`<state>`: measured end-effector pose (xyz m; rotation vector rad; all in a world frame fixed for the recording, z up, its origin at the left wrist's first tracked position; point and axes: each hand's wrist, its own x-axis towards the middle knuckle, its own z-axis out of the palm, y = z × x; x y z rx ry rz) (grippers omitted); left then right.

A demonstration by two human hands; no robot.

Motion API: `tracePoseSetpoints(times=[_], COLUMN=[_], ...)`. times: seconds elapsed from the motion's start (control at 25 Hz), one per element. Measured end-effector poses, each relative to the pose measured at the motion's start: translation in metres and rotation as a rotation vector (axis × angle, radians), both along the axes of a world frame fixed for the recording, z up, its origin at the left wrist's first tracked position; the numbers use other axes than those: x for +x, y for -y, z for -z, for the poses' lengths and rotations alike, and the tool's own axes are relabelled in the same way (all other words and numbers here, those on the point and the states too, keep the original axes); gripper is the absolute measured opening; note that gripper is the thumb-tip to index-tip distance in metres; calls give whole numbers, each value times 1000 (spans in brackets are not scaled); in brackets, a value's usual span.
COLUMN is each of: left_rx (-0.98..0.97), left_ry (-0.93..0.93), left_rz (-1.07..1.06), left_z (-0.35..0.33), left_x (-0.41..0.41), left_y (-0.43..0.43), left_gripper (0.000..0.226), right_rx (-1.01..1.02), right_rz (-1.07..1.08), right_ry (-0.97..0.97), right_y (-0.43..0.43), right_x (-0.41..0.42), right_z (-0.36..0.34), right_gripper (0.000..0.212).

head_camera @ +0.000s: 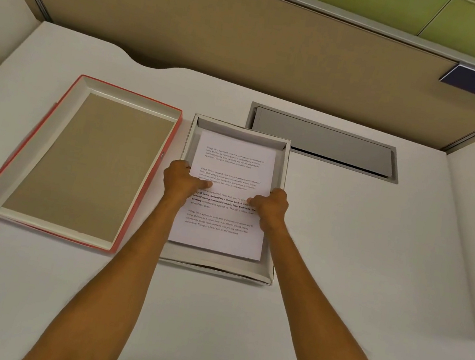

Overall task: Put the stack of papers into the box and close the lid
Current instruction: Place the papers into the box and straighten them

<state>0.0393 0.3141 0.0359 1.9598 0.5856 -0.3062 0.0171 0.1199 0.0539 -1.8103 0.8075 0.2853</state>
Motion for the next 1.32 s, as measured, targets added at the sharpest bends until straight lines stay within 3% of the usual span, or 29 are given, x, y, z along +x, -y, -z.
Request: tracePoseSetpoints(times=[0.16,0.28,0.36,0.4,0.48,0.6,0.72,0.84,0.96,1.08,1.32], left_rx=[-9,123,158,87,-320,-1004,-1259,-1321,-1266,-1220,-1236], left_ry=[-23,-52,-1,3,-116,-596,-753,-698,-693,-718,-727], left_rz=[-3,138,179,151,30,-170,-326,-450,-483,-517,-510], left_z=[-6,-24,-43,-54,-65,-63,-43,-32,-23,-9,6], left_x=[-1,-5,-13,-20,-37,-79,-109,-110,-106,-106,-103], left_y=[1,2,6,8,13,28,38,38,40,40,37], left_gripper=[51,46,58,65,63,43,42,42,37,47,58], right_rx=[-56,-113,-160,-198,-298,-407,-503,-511,-543,-568,-574], right_rz=[-8,-46,-46,-50,-118,-426,-745,-884,-950,-1031,-1013], right_ry=[43,76,101,123,196,290,238,190,150,151,177], right_y=[-5,-6,-5,-5,-4,-5,-4,-5,-7,-12,-12], right_x=[-1,-1,5,11,34,79,115,140,153,157,162], right_z=[2,7,3,-2,-12,-15,-6,1,6,7,11], right_gripper=[26,23,20,22,28,39,52,57,54,48,45])
